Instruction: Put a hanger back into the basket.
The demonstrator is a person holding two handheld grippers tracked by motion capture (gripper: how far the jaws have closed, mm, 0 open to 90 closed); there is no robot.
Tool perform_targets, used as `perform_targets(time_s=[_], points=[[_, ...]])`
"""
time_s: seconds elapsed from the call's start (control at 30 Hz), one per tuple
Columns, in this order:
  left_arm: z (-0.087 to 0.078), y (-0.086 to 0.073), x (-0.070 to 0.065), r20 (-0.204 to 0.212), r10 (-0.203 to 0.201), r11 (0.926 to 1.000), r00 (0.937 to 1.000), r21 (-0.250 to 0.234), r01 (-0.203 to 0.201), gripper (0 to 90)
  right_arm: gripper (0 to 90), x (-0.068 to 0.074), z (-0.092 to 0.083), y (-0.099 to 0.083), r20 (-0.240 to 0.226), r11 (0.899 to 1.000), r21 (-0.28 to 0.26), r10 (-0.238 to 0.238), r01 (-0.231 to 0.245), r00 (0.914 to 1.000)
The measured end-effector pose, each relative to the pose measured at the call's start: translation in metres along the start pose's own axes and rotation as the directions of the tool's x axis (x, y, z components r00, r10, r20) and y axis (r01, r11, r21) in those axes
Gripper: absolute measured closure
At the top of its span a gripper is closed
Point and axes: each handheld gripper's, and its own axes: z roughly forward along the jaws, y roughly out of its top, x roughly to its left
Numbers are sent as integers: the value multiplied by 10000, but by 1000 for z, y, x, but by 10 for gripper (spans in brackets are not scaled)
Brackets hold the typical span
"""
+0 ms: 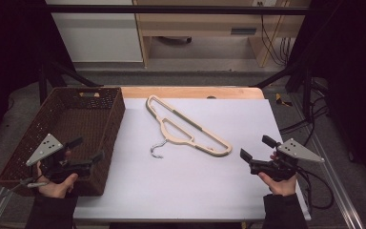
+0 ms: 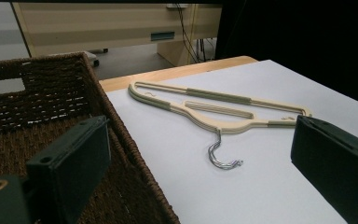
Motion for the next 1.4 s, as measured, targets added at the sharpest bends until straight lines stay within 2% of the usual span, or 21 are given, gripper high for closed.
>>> perform_targets(time_s=[0.2, 0.37, 0.57, 0.87, 1.1, 1.17, 1.23, 1.27, 1.3, 1.33, 1.37, 1.4], points=[[3, 1, -6, 77, 3, 10000, 10000, 14, -3, 49, 41, 0, -1, 0, -20, 10000, -55, 33, -33, 10000], [10, 3, -16, 255, 244, 9996, 9994, 117, -247, 50, 41, 2, 4, -1, -106, 9999, 167, -36, 37, 9999], [14, 6, -22, 361, 258, 9996, 9990, 103, -261, 57, 41, 7, 6, 0, -225, 9998, 159, -90, 94, 9997], [35, 11, -39, 692, 533, 9968, 9962, 561, -573, 67, 41, 8, 8, 0, -390, 9997, 224, -105, 114, 9992], [64, 17, -60, 1126, 867, 9894, 9899, 1063, -987, 76, 43, 9, 9, 0, -412, 9997, 204, -99, 107, 9991], [68, 17, -62, 1186, 909, 9882, 9888, 1125, -1043, 77, 44, 9, 9, 0, -424, 9996, 243, -112, 123, 9990], [82, 18, -69, 1332, 820, 9876, 9877, 1225, -986, 87, 44, 9, 10, 0, -468, 9996, 253, -134, 146, 9988], [82, 18, -69, 1332, 820, 9876, 9877, 1225, -986, 91, 44, 9, 10, 0, -455, 9996, 268, -120, 133, 9989], [93, 18, -72, 1424, 848, 9849, 9862, 1383, -1046, 92, 44, 10, 10, 0, -469, 9996, 262, -72, 85, 9989], [93, 18, -72, 1424, 848, 9849, 9862, 1383, -1046, 95, 45, 10, 10, 0, -489, 9996, 242, -100, 112, 9988], [105, 17, -74, 1459, 810, 9828, 9860, 1529, -1034, 101, 45, 10, 10, 1, -516, 9996, 231, -129, 141, 9986], [105, 17, -74, 1459, 810, 9828, 9860, 1529, -1034, 105, 45, 10, 10, 1, -516, 9996, 231, -129, 141, 9986]])
